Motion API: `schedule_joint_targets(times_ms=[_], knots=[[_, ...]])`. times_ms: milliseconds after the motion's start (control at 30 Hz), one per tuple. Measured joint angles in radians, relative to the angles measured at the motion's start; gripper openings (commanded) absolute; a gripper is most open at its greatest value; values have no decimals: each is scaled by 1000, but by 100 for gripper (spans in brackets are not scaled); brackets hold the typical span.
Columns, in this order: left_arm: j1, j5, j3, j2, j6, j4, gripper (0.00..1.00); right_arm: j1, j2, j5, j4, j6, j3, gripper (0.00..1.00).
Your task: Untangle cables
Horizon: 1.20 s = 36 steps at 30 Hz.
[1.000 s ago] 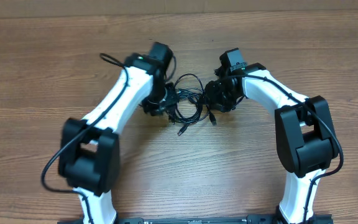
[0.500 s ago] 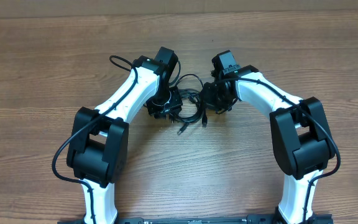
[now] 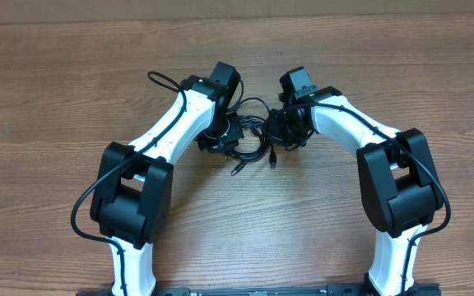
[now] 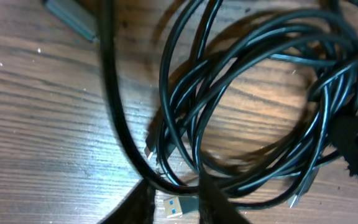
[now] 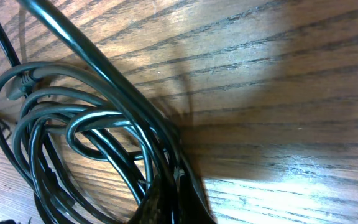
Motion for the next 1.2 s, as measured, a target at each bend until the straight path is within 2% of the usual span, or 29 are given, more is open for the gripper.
schedule_joint_targets(times_ms=[200, 567, 633, 667, 900, 1200], knots=[[0, -11, 0, 0, -5, 10, 25, 0, 0, 0, 0, 0, 0, 4], [0, -53, -6, 0, -8, 40, 24, 0, 0, 0, 1, 0, 0, 4], [0, -58, -18, 0, -18, 61, 17, 0, 0, 0, 1, 0, 0, 4], [0, -59, -25, 0, -23, 70, 4, 0, 0, 0, 1, 0, 0, 4], [1, -58, -41, 0, -49, 94, 4, 0, 0, 0, 0, 0, 0, 4], [61, 5, 105, -13, -19, -59, 4, 1, 0, -6, 2, -1, 0, 4]])
